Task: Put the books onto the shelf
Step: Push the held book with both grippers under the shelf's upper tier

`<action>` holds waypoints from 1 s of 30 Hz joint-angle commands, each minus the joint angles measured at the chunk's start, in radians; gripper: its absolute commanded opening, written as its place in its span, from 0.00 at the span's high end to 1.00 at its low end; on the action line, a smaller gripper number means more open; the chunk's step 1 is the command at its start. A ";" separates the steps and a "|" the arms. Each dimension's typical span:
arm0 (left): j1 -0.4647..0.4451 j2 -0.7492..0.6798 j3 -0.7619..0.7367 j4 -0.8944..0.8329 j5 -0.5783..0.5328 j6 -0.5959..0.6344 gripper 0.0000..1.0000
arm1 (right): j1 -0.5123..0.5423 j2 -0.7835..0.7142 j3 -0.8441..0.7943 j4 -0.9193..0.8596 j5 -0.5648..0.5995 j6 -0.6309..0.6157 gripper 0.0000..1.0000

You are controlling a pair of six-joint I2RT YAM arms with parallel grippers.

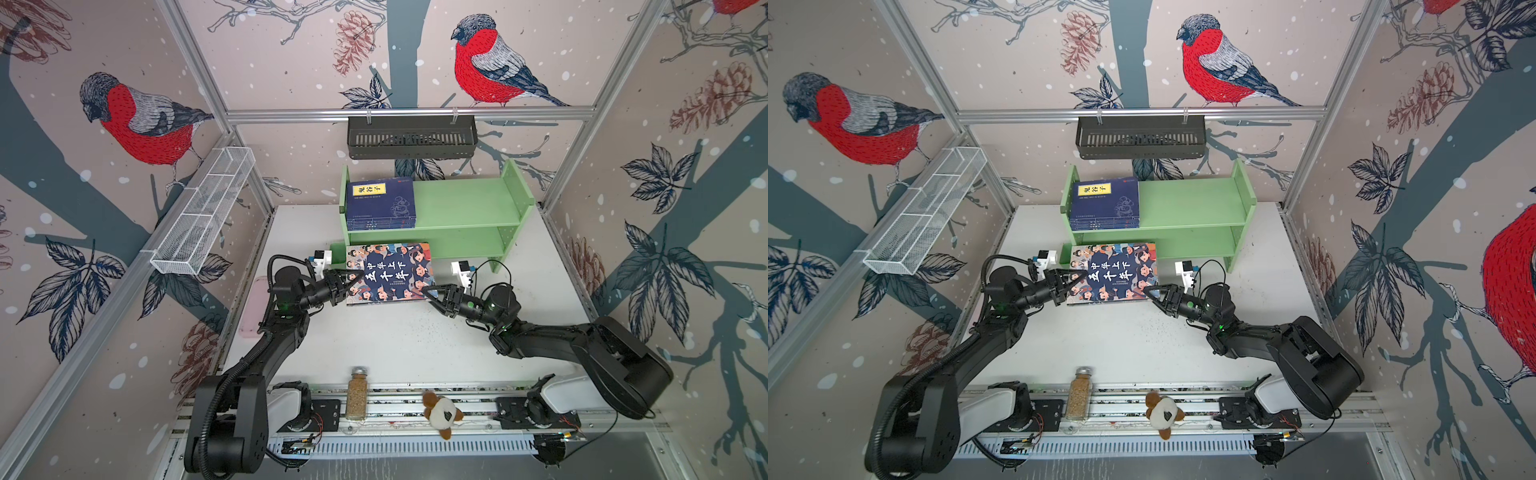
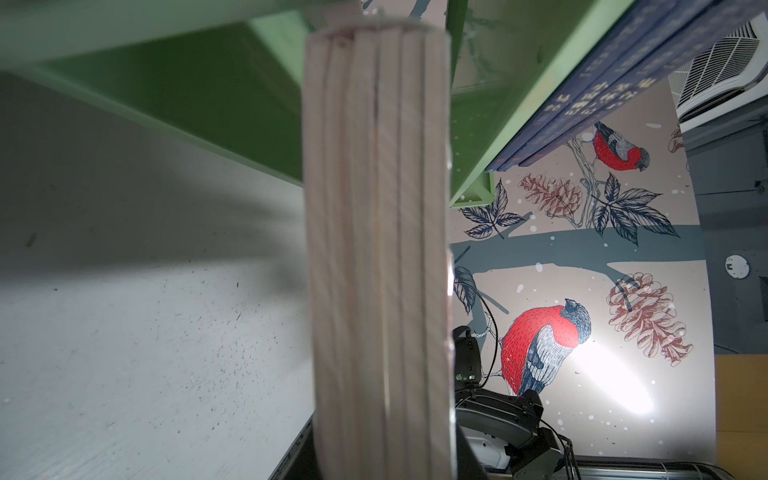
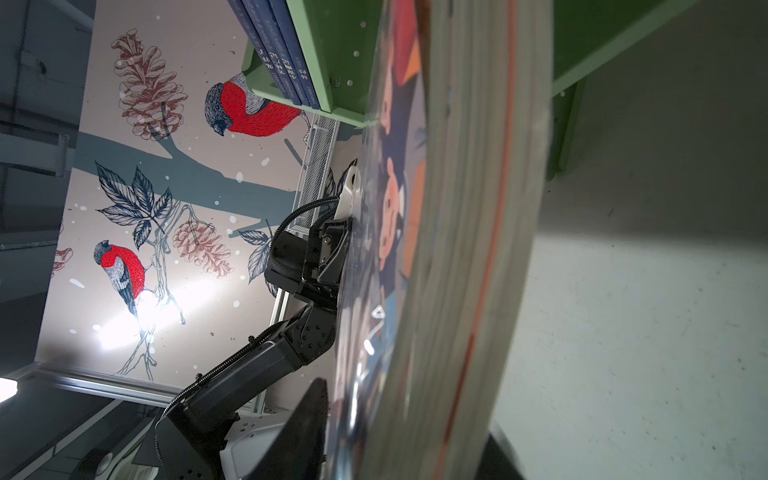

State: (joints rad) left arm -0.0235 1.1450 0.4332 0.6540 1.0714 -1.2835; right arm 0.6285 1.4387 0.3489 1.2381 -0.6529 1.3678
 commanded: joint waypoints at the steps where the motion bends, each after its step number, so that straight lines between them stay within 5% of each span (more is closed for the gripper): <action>1: -0.001 -0.004 0.003 0.174 0.030 -0.024 1.00 | 0.003 0.026 0.012 0.112 -0.005 0.034 0.64; 10: 0.000 -0.024 -0.009 0.097 0.016 0.044 1.00 | 0.002 0.114 0.019 0.217 0.012 0.081 0.93; 16: 0.023 -0.053 -0.002 -0.055 -0.023 0.160 0.56 | -0.023 0.133 0.014 0.265 0.017 0.105 0.99; 18: 0.031 -0.061 0.000 -0.079 -0.028 0.179 0.48 | -0.034 0.124 0.016 0.246 0.018 0.095 0.99; 30: 0.067 -0.119 0.042 -0.310 -0.067 0.342 0.28 | -0.110 0.123 0.042 0.196 -0.002 0.083 1.00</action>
State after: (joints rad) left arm 0.0334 1.0409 0.4538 0.3958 1.0145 -1.0222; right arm 0.5320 1.5639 0.3775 1.3350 -0.6998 1.4681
